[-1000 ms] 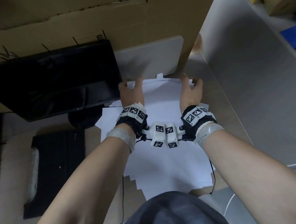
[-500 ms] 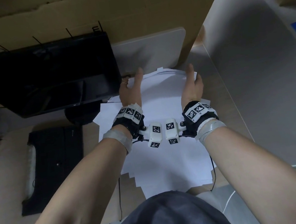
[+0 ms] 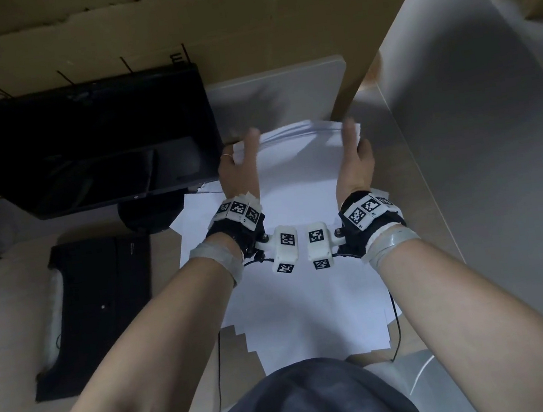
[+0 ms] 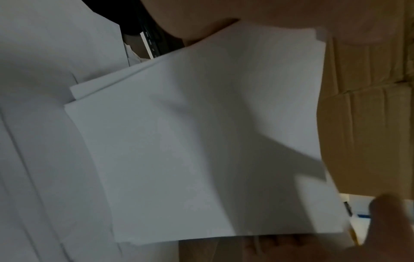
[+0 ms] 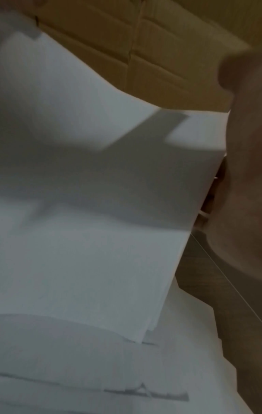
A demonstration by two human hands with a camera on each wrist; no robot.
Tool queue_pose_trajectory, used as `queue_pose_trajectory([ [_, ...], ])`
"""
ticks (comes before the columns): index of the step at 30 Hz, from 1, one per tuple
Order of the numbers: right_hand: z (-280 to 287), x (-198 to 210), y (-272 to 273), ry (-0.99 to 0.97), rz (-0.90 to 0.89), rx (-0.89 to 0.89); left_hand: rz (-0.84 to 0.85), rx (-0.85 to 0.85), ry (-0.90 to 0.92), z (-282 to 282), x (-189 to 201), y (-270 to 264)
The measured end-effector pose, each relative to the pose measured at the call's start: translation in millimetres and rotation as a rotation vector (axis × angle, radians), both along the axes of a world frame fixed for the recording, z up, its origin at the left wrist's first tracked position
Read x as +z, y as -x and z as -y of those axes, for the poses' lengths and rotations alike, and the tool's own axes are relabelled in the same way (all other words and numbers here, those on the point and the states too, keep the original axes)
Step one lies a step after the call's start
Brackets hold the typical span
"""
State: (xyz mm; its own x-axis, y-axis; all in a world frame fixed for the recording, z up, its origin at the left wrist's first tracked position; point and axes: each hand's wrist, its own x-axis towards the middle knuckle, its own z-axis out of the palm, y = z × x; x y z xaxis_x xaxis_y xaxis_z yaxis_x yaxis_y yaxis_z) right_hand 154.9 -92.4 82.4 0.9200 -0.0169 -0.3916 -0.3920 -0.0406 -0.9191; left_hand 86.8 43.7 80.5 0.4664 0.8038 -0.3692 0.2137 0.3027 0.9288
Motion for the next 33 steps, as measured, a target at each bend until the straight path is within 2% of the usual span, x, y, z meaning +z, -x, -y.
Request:
queue_pose_trajectory([
  [2,3.2,-4.5,3.4,0.046,0.014,0.075,-0.043,-0.102,-0.021,0.8,-7.5,5.6],
  [5,6.2,-19.5,8.8,0.101,0.027,0.149,-0.206,-0.324,-0.05,-2.4,-23.1,12.4],
  [7,8.0,-25.1,12.2,0.143,-0.012,0.175,-0.3,-0.395,-0.045,-6.8,-31.4,15.1],
  [11,8.2,-12.4,13.2,0.032,-0.146,0.076,-0.293,-0.231,0.022,-11.8,-23.2,15.6],
  [14,0.3,10.0,7.5,-0.061,-0.056,0.063,-0.171,-0.054,0.036,-14.6,0.0,5.9],
  [17,-9.0,21.1,2.2,-0.07,0.049,0.121,-0.14,0.073,-0.066,-18.4,10.3,-1.4],
  [20,-3.7,7.9,6.2,-0.021,0.032,0.137,-0.184,0.008,-0.118,-18.4,-0.1,11.4],
  [23,10.8,-17.7,15.7,-0.016,-0.058,0.111,-0.261,-0.12,-0.07,-17.9,-21.8,31.7],
  [26,13.0,-25.9,17.7,-0.002,-0.085,0.101,-0.109,-0.003,-0.002,-22.1,-24.1,33.1],
  [28,9.5,-24.3,16.8,0.004,-0.077,0.129,-0.053,0.01,-0.008,-23.7,-20.1,25.7],
  [33,-3.9,-23.3,14.8,0.055,-0.047,0.228,-0.185,-0.256,0.009,-25.9,-22.1,19.5],
])
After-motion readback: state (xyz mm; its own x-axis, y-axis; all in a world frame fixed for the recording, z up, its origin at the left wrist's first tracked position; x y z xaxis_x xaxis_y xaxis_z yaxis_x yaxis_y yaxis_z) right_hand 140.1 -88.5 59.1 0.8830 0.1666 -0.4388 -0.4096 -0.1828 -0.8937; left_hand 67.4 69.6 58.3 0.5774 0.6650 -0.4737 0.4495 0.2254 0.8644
